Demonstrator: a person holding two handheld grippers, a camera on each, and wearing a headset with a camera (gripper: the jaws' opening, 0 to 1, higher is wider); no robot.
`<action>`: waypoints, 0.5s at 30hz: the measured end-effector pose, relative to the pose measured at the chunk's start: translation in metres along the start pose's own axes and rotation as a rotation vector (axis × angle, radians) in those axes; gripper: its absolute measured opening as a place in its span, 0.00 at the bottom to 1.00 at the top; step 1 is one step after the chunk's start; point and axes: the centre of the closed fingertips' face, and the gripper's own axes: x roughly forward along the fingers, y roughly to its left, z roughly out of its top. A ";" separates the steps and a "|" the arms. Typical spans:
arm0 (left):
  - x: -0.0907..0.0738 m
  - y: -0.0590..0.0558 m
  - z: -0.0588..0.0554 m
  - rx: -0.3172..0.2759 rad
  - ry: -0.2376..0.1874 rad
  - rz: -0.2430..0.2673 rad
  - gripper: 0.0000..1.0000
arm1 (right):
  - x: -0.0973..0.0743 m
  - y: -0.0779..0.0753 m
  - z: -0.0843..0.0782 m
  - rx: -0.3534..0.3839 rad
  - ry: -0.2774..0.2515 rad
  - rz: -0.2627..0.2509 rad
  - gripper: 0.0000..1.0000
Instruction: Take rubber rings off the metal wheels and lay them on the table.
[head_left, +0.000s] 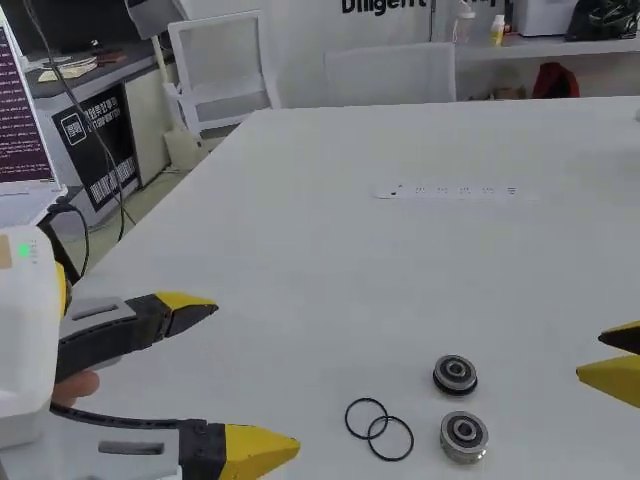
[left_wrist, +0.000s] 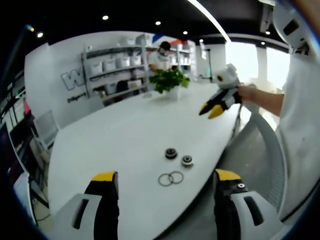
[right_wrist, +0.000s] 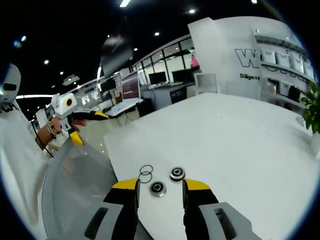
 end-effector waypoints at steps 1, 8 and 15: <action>0.001 -0.001 0.002 0.002 -0.003 -0.002 0.79 | -0.002 -0.001 -0.002 0.003 0.000 -0.004 0.32; 0.015 -0.007 0.016 0.021 -0.029 -0.005 0.78 | -0.016 -0.005 -0.025 0.048 -0.001 -0.022 0.31; 0.033 -0.014 0.034 0.052 -0.057 -0.021 0.77 | -0.026 -0.006 -0.046 0.088 0.000 -0.031 0.31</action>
